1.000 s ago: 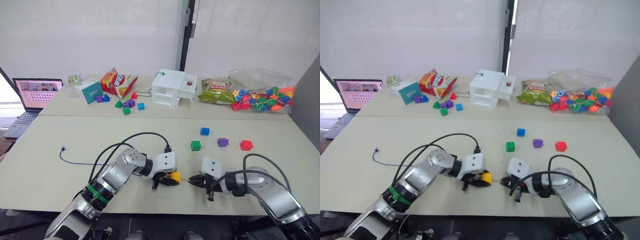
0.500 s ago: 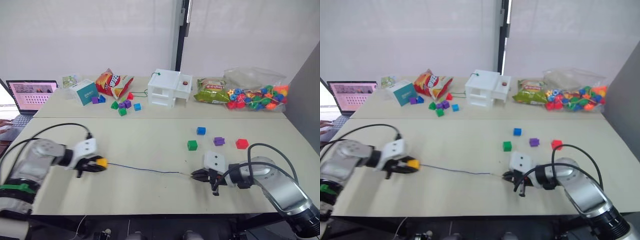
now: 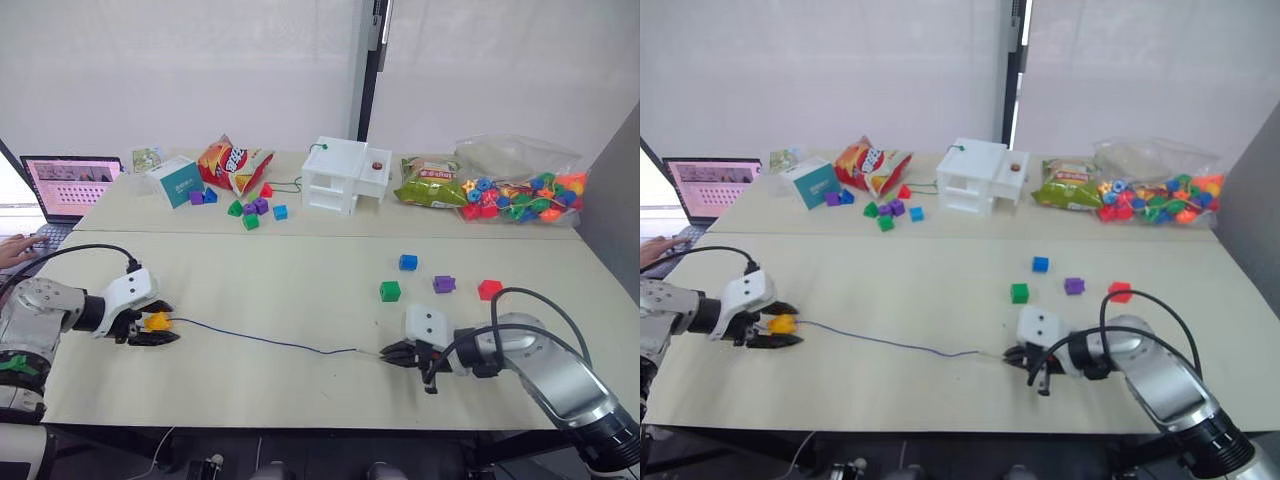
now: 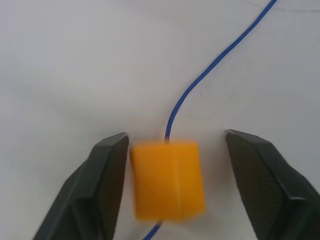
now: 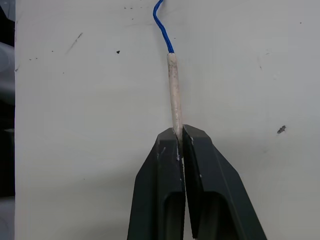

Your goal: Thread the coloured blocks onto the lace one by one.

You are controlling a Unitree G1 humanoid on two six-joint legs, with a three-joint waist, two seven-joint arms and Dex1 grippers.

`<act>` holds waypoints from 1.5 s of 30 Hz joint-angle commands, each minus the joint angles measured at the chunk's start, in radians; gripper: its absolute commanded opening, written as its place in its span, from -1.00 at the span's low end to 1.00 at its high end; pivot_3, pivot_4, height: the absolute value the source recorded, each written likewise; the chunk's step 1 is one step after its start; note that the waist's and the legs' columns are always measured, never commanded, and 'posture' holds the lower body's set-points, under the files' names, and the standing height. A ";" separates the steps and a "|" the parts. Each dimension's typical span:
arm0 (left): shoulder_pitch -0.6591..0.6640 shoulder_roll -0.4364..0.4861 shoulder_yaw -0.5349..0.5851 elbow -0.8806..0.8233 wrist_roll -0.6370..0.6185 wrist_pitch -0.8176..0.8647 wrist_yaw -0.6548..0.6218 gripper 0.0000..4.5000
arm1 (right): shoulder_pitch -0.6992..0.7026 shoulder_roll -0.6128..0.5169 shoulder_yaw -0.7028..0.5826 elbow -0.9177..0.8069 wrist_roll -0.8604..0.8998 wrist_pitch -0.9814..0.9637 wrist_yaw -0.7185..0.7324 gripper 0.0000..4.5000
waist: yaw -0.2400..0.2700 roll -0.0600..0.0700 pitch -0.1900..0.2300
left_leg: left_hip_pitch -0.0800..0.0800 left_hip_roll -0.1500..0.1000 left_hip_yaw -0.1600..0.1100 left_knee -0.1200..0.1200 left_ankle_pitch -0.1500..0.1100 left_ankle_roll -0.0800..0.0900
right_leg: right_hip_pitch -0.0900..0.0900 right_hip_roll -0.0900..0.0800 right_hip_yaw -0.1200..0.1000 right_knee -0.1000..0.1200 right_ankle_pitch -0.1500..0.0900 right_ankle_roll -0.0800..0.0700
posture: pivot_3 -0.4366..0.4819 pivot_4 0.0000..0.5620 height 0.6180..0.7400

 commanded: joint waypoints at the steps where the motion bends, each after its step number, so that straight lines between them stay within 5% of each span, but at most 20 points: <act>1: -0.027 -0.035 0.047 -0.253 -0.121 0.171 -0.025 0.70 | -0.026 0.011 0.004 -0.038 -0.001 0.013 -0.007 -1.00 | 0.004 -0.001 0.000 | -0.001 0.000 -0.001 0.001 0.000 0.000 | 0.000 0.000 0.000 0.000 0.000 0.000 | -0.05 -0.47 1.00; 7: 0.068 -0.147 -0.013 -0.663 -0.211 0.373 0.035 0.70 | -0.035 0.020 0.028 -0.045 -0.014 0.032 -0.018 -1.00 | 0.002 -0.001 0.001 | 0.000 0.000 0.000 0.000 0.000 0.000 | 0.000 -0.001 0.001 0.000 0.000 0.001 | -0.05 -0.47 1.00; 11: 0.142 -0.361 -0.147 -0.823 -0.179 0.381 0.173 0.70 | -0.043 0.026 0.038 -0.058 -0.015 0.055 -0.029 -1.00 | 0.005 -0.001 0.000 | 0.000 -0.001 0.000 0.000 0.000 0.000 | 0.001 -0.001 0.002 -0.001 0.000 0.001 | -0.05 -0.47 1.00; 15: 0.145 -0.485 -0.224 -0.759 -0.110 0.293 0.242 0.70 | -0.046 0.030 0.043 -0.071 -0.014 0.070 -0.030 -1.00 | 0.010 -0.002 0.001 | 0.000 0.000 0.000 0.001 0.000 0.000 | 0.001 0.000 0.002 0.000 0.001 0.000 | -0.05 -0.47 1.00; 28: 0.052 -0.573 -0.292 -0.603 -0.066 0.233 0.184 0.70 | -0.039 0.030 0.043 -0.108 -0.004 0.102 -0.043 -1.00 | 0.015 -0.002 0.001 | 0.002 -0.001 0.000 0.001 0.000 0.000 | 0.003 0.000 0.001 -0.001 0.001 0.000 | -0.05 -0.47 1.00; 40: 0.052 -0.589 -0.293 -0.613 -0.064 0.259 0.181 -1.00 | -0.034 0.028 0.041 -0.119 0.002 0.115 -0.056 -1.00 | 0.015 -0.002 0.001 | 0.002 -0.001 -0.001 0.001 0.000 0.000 | 0.003 0.000 0.001 -0.002 0.001 0.000 | -0.05 -0.47 1.00; 45: 0.051 -0.591 -0.291 -0.616 -0.061 0.272 0.185 -1.00 | -0.032 0.030 0.045 -0.114 0.000 0.114 -0.059 -1.00 | 0.015 -0.002 0.001 | 0.002 -0.001 -0.001 0.001 0.000 0.000 | 0.003 0.000 0.001 -0.001 0.001 0.000 | -0.05 -0.47 1.00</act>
